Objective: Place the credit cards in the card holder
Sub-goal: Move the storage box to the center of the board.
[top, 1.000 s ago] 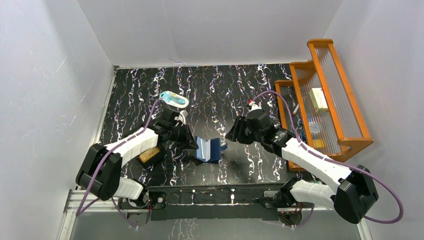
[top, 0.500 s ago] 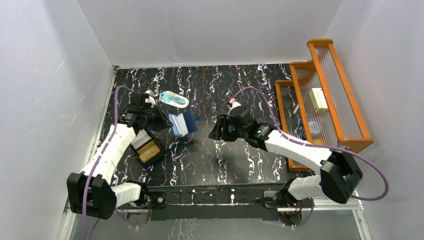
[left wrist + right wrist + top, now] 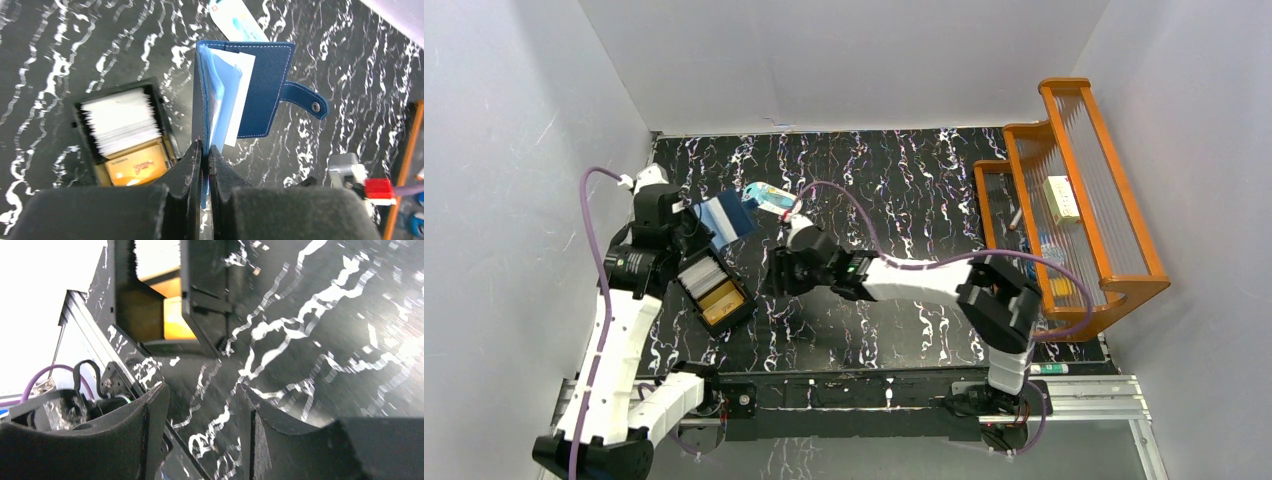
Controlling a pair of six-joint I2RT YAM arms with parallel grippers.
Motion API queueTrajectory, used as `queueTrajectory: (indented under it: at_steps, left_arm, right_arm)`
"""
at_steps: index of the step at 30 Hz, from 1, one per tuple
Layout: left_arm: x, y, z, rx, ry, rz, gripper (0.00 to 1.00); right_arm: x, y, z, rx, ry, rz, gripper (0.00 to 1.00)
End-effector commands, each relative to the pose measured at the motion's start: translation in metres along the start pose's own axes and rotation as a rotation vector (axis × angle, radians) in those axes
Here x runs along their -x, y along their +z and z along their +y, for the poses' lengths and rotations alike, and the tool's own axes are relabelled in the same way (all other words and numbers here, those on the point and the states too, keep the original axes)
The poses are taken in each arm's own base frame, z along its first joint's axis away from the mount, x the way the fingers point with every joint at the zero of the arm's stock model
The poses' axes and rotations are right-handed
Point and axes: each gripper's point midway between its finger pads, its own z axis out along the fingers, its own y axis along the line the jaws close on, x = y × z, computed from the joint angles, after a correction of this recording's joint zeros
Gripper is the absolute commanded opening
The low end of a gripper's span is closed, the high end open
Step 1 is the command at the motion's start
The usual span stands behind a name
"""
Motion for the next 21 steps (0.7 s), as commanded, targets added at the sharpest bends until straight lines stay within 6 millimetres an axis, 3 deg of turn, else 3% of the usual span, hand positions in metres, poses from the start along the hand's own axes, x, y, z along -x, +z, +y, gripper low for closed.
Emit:
queueTrajectory:
  at_steps: [1, 7, 11, 16, 21]
  left_arm:
    - [0.022, -0.018, 0.03, 0.132, 0.024, -0.124, 0.0]
    - [0.021, -0.021, 0.035, 0.143, 0.039, -0.129, 0.0]
    - [0.017, -0.02, 0.035, 0.136, 0.044, -0.119, 0.0]
    - [0.015, -0.019, 0.032, 0.121, 0.051, -0.102, 0.0]
    - [0.008, -0.016, 0.03, 0.106, 0.054, -0.073, 0.0]
  right_arm:
    - [0.019, 0.033, 0.041, 0.084, -0.063, -0.07, 0.6]
    - [0.015, 0.066, 0.046, 0.063, -0.111, -0.045, 0.6]
    - [0.012, 0.082, 0.037, 0.026, -0.132, -0.03, 0.58]
    - [0.008, 0.095, 0.029, -0.01, -0.155, -0.007, 0.49]
    - [0.009, 0.1, 0.03, -0.007, -0.167, -0.006, 0.34]
